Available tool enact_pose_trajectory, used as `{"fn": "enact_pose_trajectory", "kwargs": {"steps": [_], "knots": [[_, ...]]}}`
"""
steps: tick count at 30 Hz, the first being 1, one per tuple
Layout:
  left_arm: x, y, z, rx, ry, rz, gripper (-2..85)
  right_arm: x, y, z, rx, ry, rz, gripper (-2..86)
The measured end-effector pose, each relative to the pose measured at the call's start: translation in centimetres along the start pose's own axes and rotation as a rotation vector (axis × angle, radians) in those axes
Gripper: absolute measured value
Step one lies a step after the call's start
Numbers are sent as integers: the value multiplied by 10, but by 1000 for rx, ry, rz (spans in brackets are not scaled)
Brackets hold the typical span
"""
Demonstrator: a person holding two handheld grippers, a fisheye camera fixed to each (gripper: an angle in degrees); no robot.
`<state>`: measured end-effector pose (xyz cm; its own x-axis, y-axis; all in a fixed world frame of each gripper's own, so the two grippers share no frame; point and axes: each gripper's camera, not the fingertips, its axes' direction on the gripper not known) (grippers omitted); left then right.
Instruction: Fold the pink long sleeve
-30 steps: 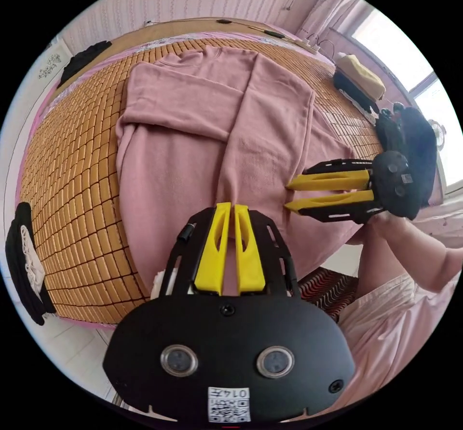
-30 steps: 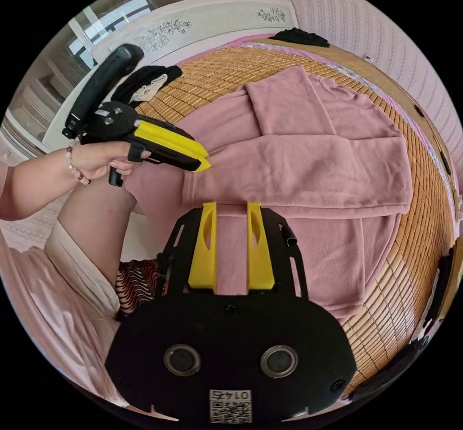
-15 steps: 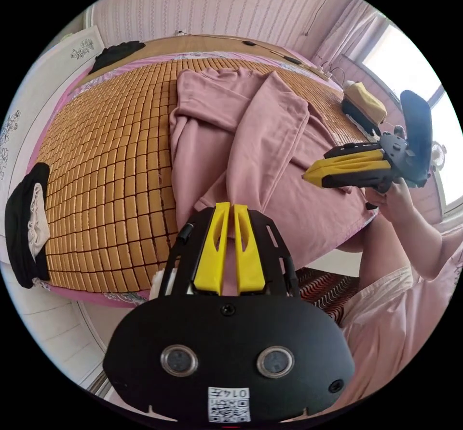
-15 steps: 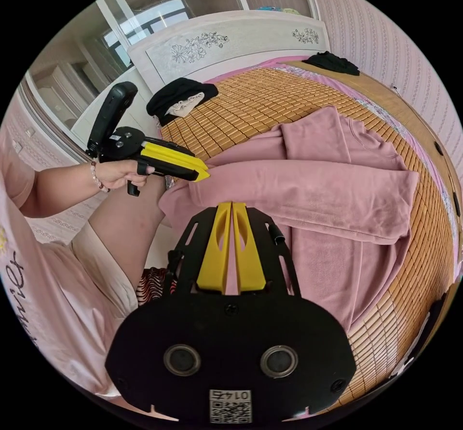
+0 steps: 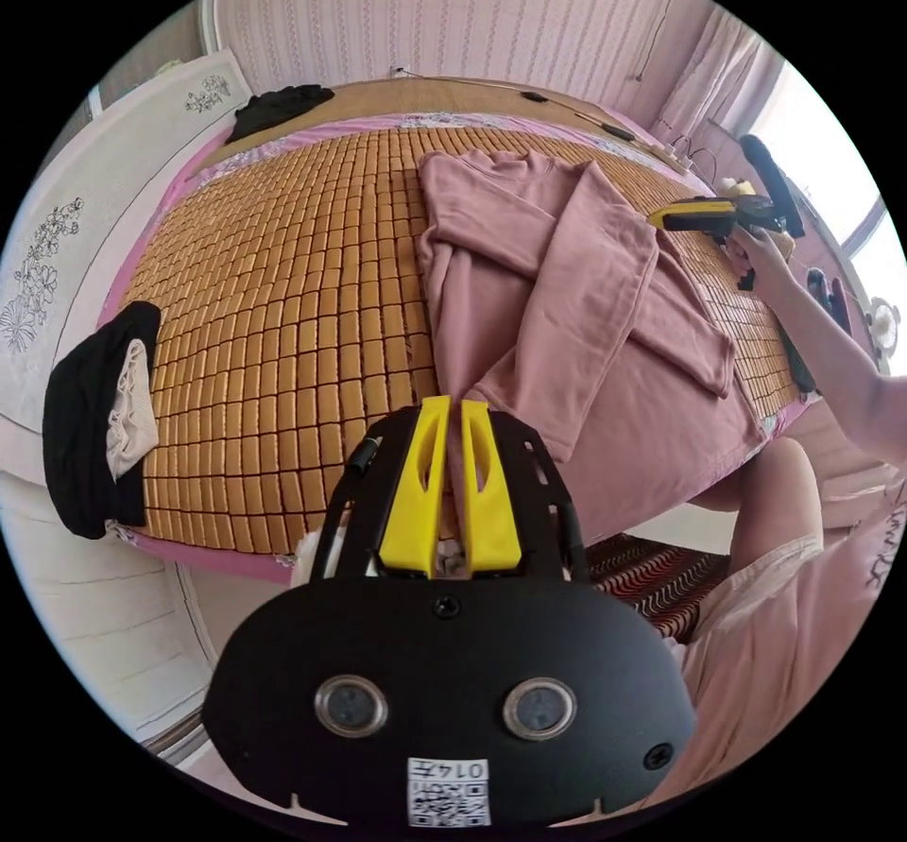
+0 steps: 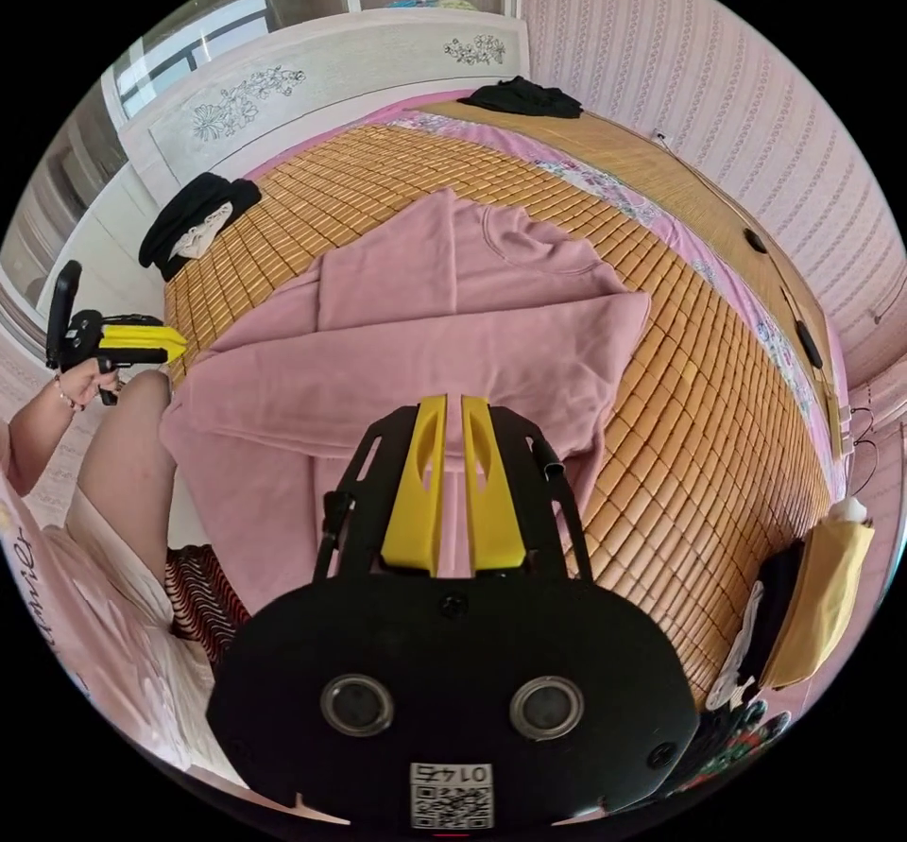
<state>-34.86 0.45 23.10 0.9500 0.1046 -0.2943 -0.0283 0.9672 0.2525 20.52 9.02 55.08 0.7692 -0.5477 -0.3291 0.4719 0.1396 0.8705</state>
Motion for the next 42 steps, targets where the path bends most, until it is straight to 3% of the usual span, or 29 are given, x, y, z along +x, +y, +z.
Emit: {"fn": "enact_pose_trajectory", "kwargs": {"steps": [3,7,10,13,17,18,20,23,31,37,42], "knots": [[-18,1,-9,-6,-1,-54,22,15,-12,6,7,-126,-8,64],[-17,-2,-20,32,208,36,68,-65,16,19,61,-384,-208,73],[-6,-12,-10,-15,232,110,70,-137,44,40,-9,-403,-353,82],[8,-21,4,-159,235,195,20,-153,64,49,-20,-448,-289,87],[5,-34,-52,-60,590,109,2,-139,78,30,3,-446,-195,90],[3,-36,-55,-70,582,97,1,-134,81,26,14,-440,-174,90],[1,-36,-56,-138,307,117,-1,-132,81,26,8,-437,-175,89],[0,-29,-43,-243,90,122,-3,-143,78,40,-28,-417,-201,97],[-23,-42,-61,-48,147,-10,25,-196,54,77,-66,-297,-334,93],[-19,-60,-24,-213,205,71,23,-169,49,86,-126,-355,-285,54],[-34,-52,-60,-125,236,-53,5,-159,57,50,-113,-345,-311,46]]}}
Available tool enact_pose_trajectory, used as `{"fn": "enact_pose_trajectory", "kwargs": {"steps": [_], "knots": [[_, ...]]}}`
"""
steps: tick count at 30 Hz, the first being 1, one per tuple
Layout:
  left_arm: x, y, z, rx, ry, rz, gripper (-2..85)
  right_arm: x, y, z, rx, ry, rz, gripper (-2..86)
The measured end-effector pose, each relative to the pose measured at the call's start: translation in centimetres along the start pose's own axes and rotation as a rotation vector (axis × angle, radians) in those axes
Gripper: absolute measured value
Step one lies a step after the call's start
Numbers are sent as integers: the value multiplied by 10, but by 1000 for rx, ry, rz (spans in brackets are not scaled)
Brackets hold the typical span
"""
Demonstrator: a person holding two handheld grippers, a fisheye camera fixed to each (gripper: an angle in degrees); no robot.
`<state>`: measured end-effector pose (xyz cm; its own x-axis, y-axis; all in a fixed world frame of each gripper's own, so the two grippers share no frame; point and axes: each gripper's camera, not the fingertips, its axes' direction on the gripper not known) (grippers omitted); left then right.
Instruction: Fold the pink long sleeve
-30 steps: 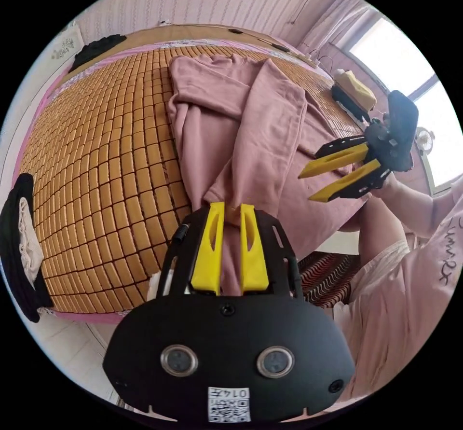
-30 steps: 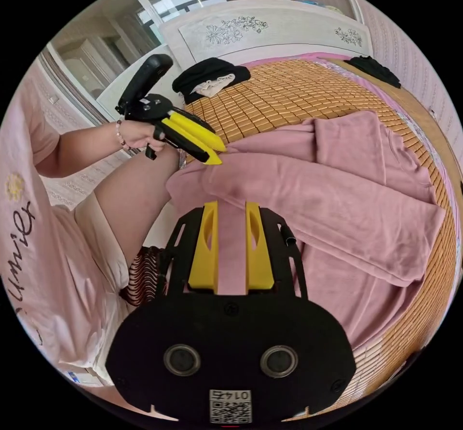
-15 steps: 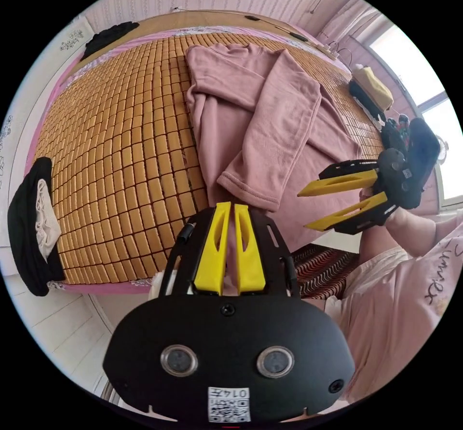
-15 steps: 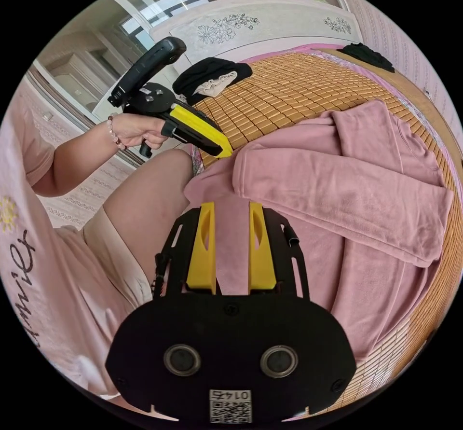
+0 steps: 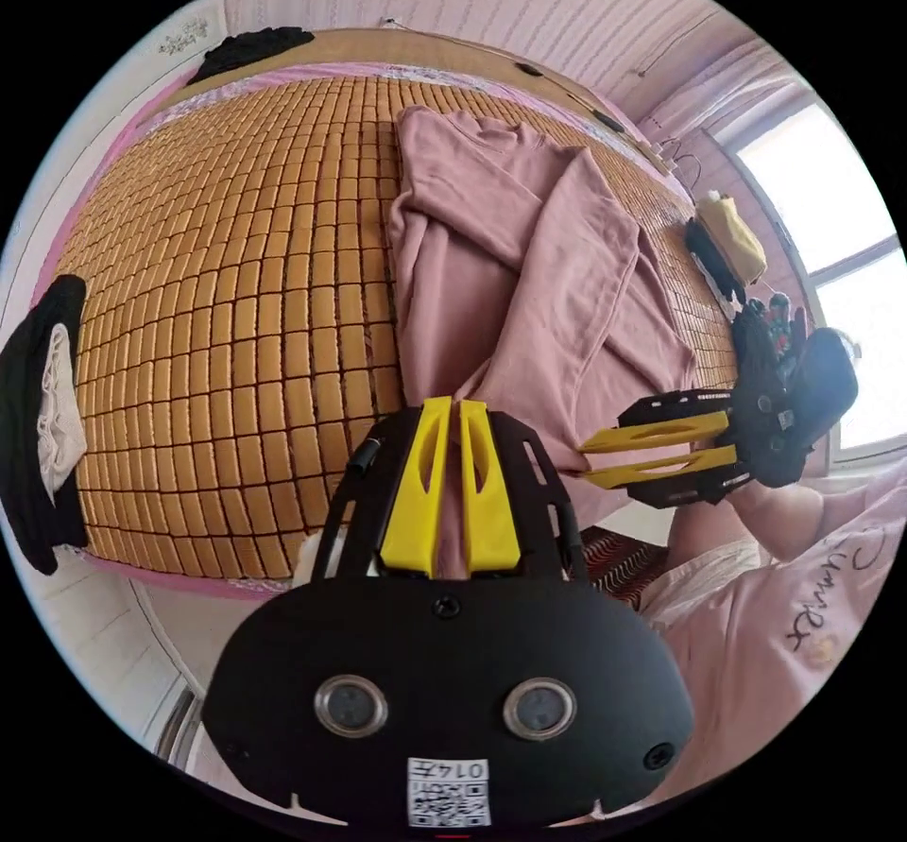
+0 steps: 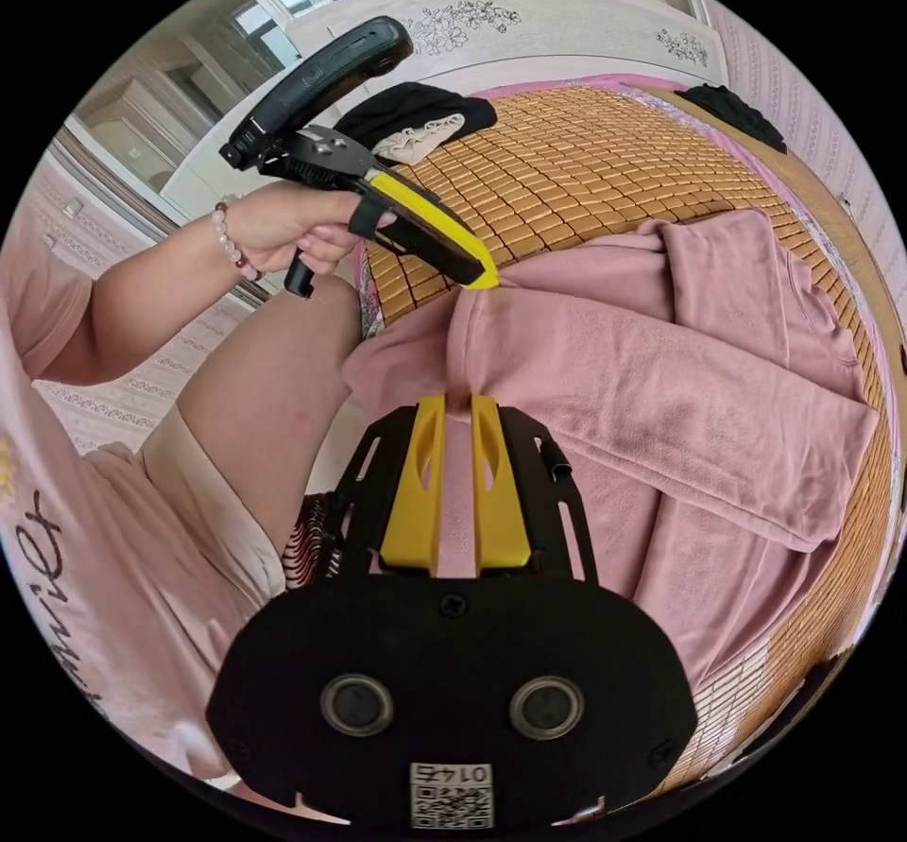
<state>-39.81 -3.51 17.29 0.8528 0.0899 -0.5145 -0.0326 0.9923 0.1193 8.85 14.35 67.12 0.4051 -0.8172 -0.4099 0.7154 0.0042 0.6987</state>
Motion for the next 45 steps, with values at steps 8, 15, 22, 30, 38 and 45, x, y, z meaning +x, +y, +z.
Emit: {"fn": "enact_pose_trajectory", "kwargs": {"steps": [8,15,22,30,38,45], "knots": [[-14,13,12,-13,-3,-78,4,21,10,4,0,-89,41,79],[-43,-26,-39,147,-62,-2,-2,182,46,-124,200,323,299,116],[-58,-177,2,266,120,45,31,364,40,-161,212,363,625,138],[-59,-271,75,68,21,-16,38,439,51,-185,222,241,707,37],[-40,-251,15,286,47,96,8,403,90,-267,440,202,630,25],[-15,-91,-51,412,96,452,4,199,173,-322,518,260,217,31]]}}
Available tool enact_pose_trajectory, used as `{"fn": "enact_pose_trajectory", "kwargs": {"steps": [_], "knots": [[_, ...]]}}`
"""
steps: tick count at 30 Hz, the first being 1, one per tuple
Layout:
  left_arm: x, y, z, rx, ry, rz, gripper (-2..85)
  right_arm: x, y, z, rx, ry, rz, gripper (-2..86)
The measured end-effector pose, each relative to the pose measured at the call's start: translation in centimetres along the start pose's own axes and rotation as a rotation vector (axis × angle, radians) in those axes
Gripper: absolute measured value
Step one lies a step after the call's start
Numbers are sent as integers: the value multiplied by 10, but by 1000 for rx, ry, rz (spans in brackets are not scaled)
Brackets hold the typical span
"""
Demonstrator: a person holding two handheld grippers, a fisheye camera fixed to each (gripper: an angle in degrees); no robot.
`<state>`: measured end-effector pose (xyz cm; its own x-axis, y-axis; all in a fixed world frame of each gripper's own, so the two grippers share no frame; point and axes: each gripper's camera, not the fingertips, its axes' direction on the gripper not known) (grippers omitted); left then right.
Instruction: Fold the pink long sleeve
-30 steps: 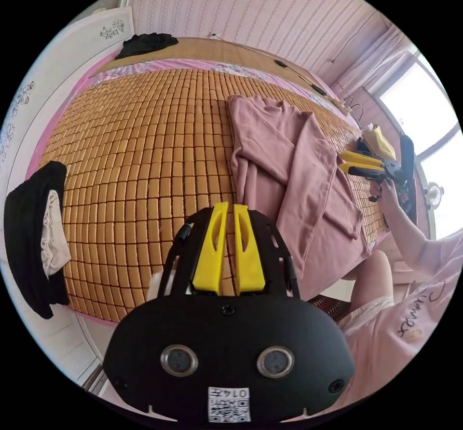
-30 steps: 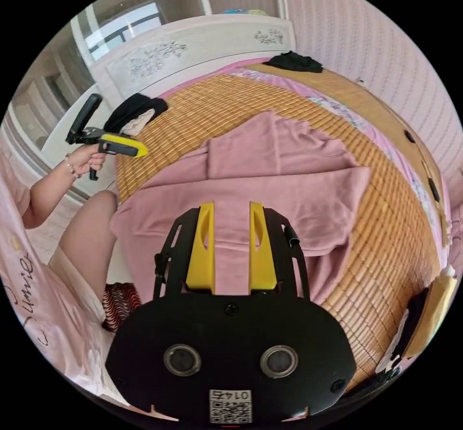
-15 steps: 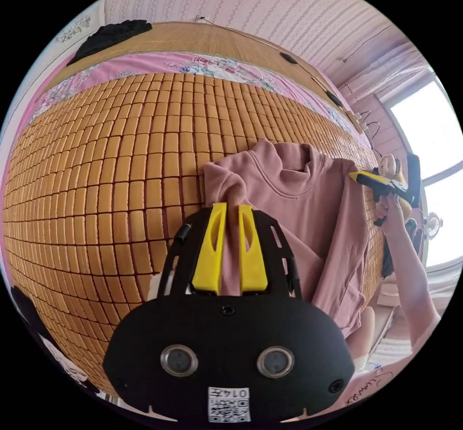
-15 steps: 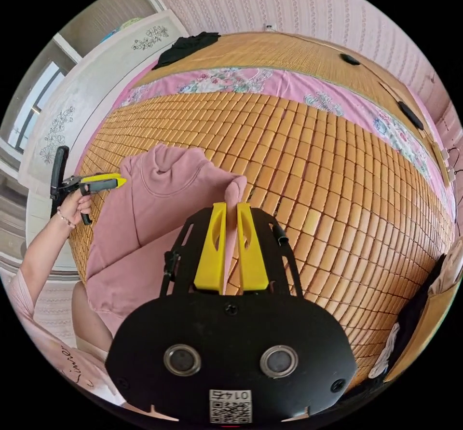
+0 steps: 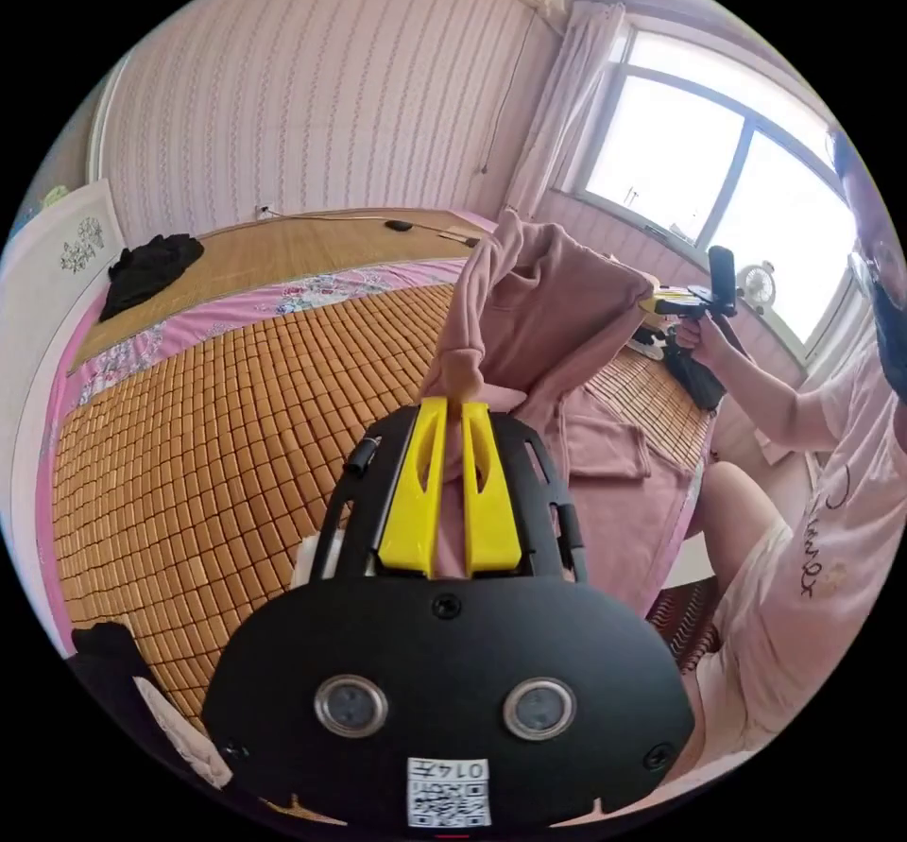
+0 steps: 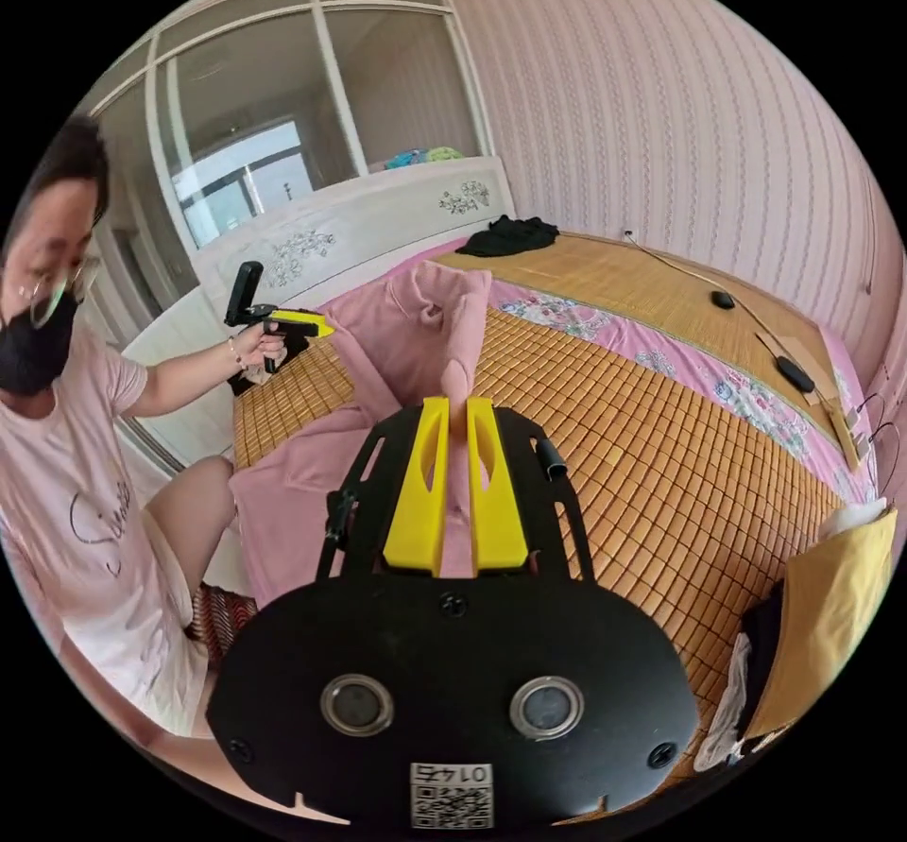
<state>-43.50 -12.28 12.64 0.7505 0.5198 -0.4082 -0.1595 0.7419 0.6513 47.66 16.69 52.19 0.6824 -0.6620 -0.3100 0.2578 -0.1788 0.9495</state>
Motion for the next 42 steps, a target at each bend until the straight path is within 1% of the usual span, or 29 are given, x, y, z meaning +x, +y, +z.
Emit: {"fn": "enact_pose_trajectory", "kwargs": {"steps": [1,2,3,4,5,6,8,10,12,14,16,17,18,19,20,22,24,27,28,29,30,32,33,35,37,39,40,41,42], "knots": [[16,33,-8,-51,21,28,2,-23,27,-7,-61,1,-18,34],[29,67,-10,-110,52,9,2,-33,41,-7,-99,-11,-15,36],[34,85,-10,-136,63,-15,3,-50,72,-2,-186,-50,21,41],[42,119,-7,-181,61,-79,10,-63,104,10,-279,-73,82,50],[47,149,-5,-199,43,-146,23,-69,119,17,-320,-76,114,54],[48,163,-4,-212,38,-190,25,-76,147,28,-396,-76,190,63],[47,198,0,-241,107,-387,34,-77,174,28,-387,-119,329,76],[51,204,-1,-210,100,-450,42,-74,186,17,-286,-122,496,94],[54,198,3,-191,59,-511,63,-79,183,14,-209,-79,563,101],[53,189,16,-103,113,-612,100,-81,175,26,-212,-84,605,124],[52,183,39,-124,132,-654,100,-83,167,51,-239,-88,639,121],[51,181,58,-179,121,-675,80,-82,165,58,-252,-98,649,114],[52,180,68,-216,112,-672,71,-83,162,68,-269,-126,660,86],[56,178,83,-297,75,-639,40,-84,159,69,-265,-97,673,41],[61,175,83,-290,26,-615,19,-85,156,66,-260,-75,678,38],[69,172,71,-249,-2,-586,5,-89,145,49,-233,-70,661,29],[74,176,61,-221,1,-584,-1,-93,140,45,-254,-65,635,27],[88,189,87,-341,-68,-530,2,-105,137,79,-415,10,534,30],[94,195,107,-405,-123,-490,6,-111,136,98,-470,43,496,34],[102,195,116,-367,-137,-433,16,-115,134,104,-480,52,475,37],[104,193,118,-371,-155,-418,23,-121,127,108,-475,75,444,42],[104,190,116,-388,-184,-433,57,-129,118,107,-507,113,407,56],[104,190,113,-380,-190,-428,57,-133,113,101,-514,129,386,55],[110,190,91,-348,-317,-398,52,-141,102,91,-539,183,341,39],[122,183,79,-346,-386,-315,37,-159,71,87,-533,275,213,14],[143,171,77,-295,-335,-226,12,-173,37,100,-518,258,105,5],[162,164,88,-279,-247,-153,0,-183,10,118,-507,198,39,2],[182,157,111,-301,-156,-77,-5,-187,-3,129,-507,168,12,1],[192,156,124,-311,-127,-47,-6,-197,-31,154,-504,120,-43,-1]]}}
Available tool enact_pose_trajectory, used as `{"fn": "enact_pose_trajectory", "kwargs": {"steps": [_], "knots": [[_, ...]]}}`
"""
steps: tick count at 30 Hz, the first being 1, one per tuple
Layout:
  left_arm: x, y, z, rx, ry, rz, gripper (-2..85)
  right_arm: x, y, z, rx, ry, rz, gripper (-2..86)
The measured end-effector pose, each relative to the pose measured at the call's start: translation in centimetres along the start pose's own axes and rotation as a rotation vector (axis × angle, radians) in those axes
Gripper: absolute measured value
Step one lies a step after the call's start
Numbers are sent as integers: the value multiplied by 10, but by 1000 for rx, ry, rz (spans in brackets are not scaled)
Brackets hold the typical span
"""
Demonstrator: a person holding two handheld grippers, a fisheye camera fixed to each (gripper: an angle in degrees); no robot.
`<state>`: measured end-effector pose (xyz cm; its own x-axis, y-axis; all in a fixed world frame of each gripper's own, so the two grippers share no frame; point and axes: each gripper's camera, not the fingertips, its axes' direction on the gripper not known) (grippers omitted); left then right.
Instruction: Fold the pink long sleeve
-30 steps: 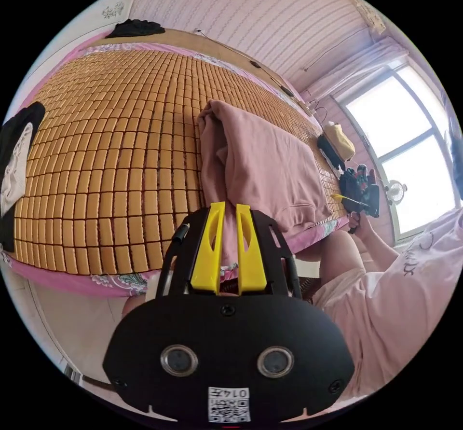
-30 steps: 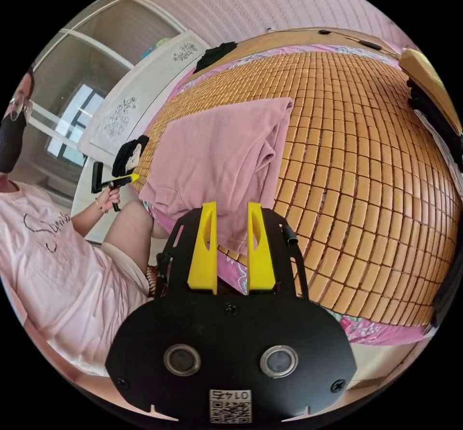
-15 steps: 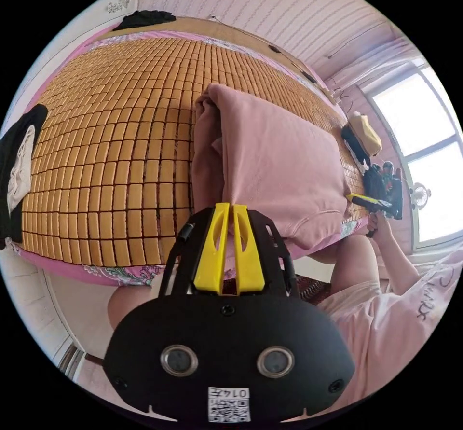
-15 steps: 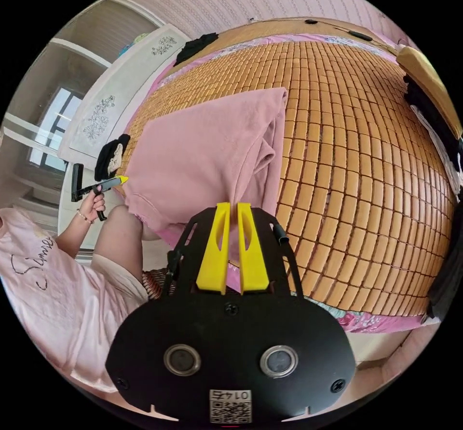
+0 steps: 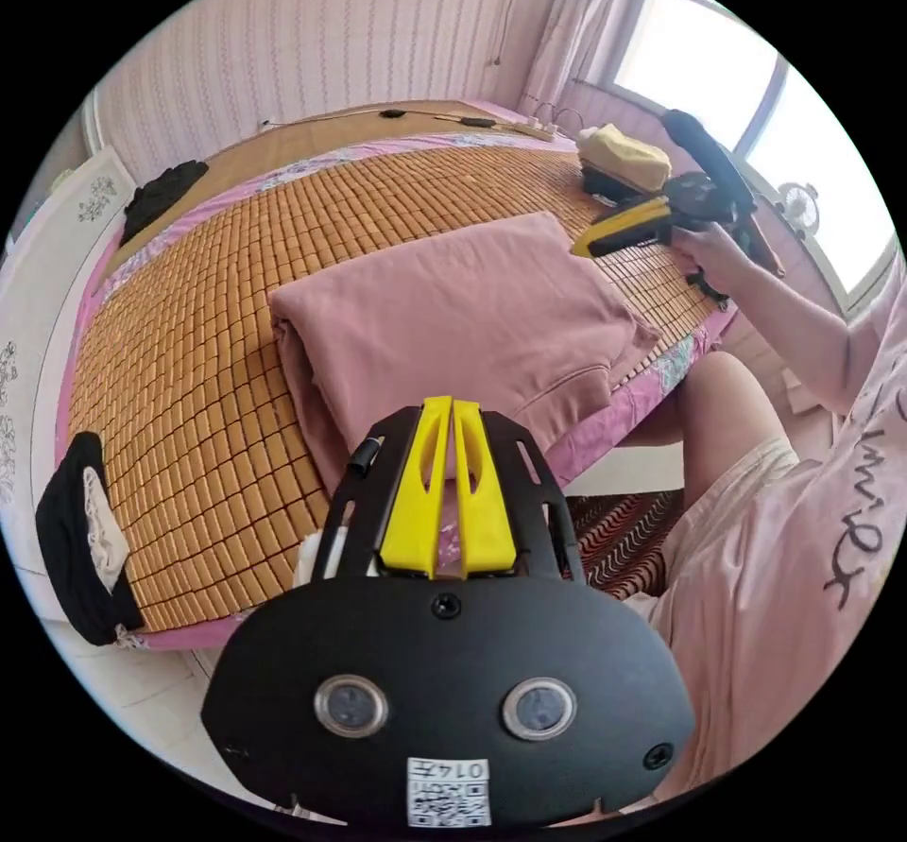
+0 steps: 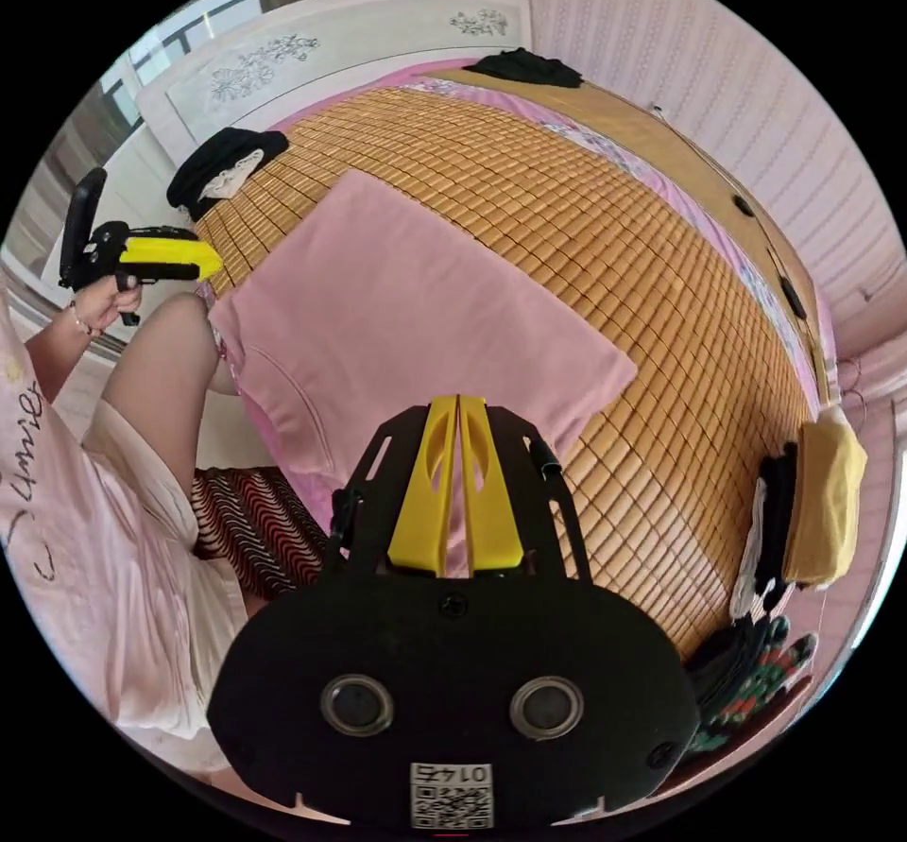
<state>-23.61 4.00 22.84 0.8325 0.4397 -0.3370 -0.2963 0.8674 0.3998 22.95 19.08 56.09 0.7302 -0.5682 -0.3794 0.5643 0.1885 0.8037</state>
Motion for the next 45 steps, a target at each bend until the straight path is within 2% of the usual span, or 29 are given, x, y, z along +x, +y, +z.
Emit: {"fn": "enact_pose_trajectory", "kwargs": {"steps": [2,5,6,7,11,14,16,20,23,25,27,28,31,34,36,39,41,43,45], "knots": [[40,-16,41,-20,59,87,-9,-14,-53,17,-18,17,-72,-2],[63,-20,92,-90,141,104,-10,-21,-119,77,-179,104,-113,-3],[66,-19,104,-127,143,109,-10,-18,-131,112,-291,102,-117,-4],[72,-12,113,-95,125,161,-10,-16,-137,114,-260,92,-117,-4],[77,-12,122,-119,109,227,-10,-1,-163,105,-425,-36,-155,-5],[78,-14,128,-132,111,261,-10,13,-182,76,-336,20,-141,-5],[75,-13,131,-124,122,254,-10,24,-186,118,-450,-24,-122,-5],[63,-13,136,-99,176,191,-8,43,-181,107,-399,-97,-70,-3],[51,-15,125,-73,192,154,-4,66,-130,53,-174,-108,36,0],[39,-22,116,-52,198,125,2,80,-50,2,-11,-18,194,8],[23,-37,107,-8,208,86,13,88,23,-24,56,33,347,21],[12,-51,101,34,222,75,22,91,71,-34,84,33,456,55],[-5,-105,102,78,232,100,49,93,165,-33,74,-138,671,156],[-5,-170,117,71,251,151,73,89,216,-20,97,-264,800,186],[2,-208,130,44,268,170,87,87,225,-13,112,-343,805,186],[17,-263,160,-24,312,163,104,80,226,-15,164,-359,780,152],[29,-297,189,-101,326,140,123,74,220,-15,158,-344,718,132],[35,-316,212,-164,309,110,133,69,220,-12,102,-240,699,93],[40,-328,237,-265,331,78,124,71,228,-15,123,-284,696,71]]}}
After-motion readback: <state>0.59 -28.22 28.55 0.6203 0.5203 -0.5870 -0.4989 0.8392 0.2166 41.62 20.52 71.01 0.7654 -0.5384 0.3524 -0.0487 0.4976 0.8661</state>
